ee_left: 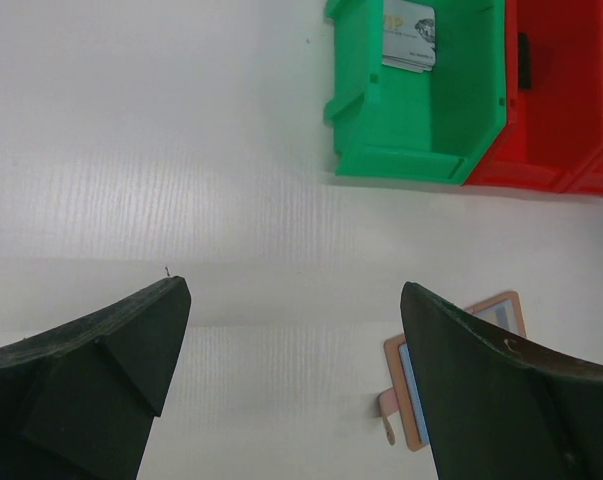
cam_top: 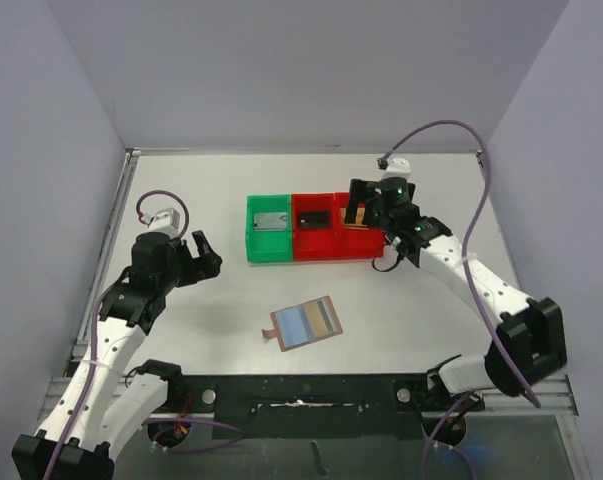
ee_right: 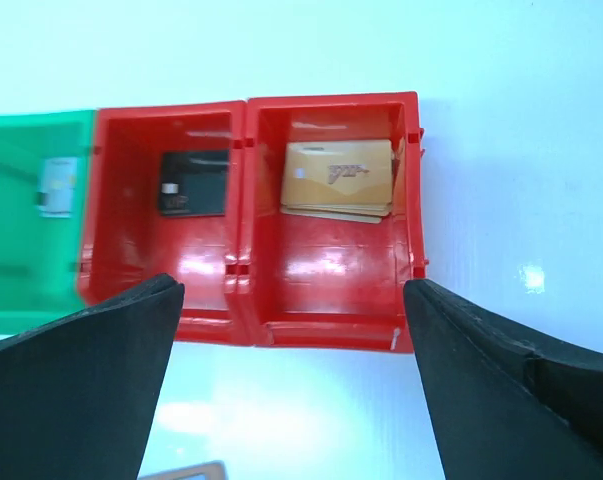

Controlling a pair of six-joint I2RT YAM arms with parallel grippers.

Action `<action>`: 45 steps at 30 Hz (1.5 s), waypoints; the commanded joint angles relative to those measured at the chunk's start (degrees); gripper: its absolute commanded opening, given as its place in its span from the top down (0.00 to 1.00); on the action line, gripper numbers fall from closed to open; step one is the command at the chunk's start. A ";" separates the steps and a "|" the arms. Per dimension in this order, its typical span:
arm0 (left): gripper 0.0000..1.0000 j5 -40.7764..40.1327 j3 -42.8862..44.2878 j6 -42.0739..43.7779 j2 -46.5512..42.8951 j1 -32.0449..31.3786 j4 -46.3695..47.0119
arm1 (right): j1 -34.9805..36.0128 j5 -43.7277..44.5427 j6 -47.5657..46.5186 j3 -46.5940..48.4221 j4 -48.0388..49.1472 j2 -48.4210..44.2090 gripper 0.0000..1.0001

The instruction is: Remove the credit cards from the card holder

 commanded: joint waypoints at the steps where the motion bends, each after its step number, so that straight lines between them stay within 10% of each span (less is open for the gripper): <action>1: 0.13 6.06 -0.32 -1.55 -1.51 -0.16 4.52 | -0.56 -7.15 6.73 -9.31 10.40 -9.11 0.02; 10: 0.20 24.76 -6.23 -17.49 -1.28 -4.86 14.16 | -0.13 -30.09 18.62 -28.84 22.33 -16.58 0.06; 24: 0.31 -0.25 -8.74 -37.30 12.09 -37.66 19.41 | 15.42 -13.27 28.74 -29.82 9.05 -12.20 0.43; 45: 0.55 -3.54 -12.78 -41.78 22.68 -40.77 21.31 | 17.10 -21.00 28.34 -30.53 12.70 -4.95 0.66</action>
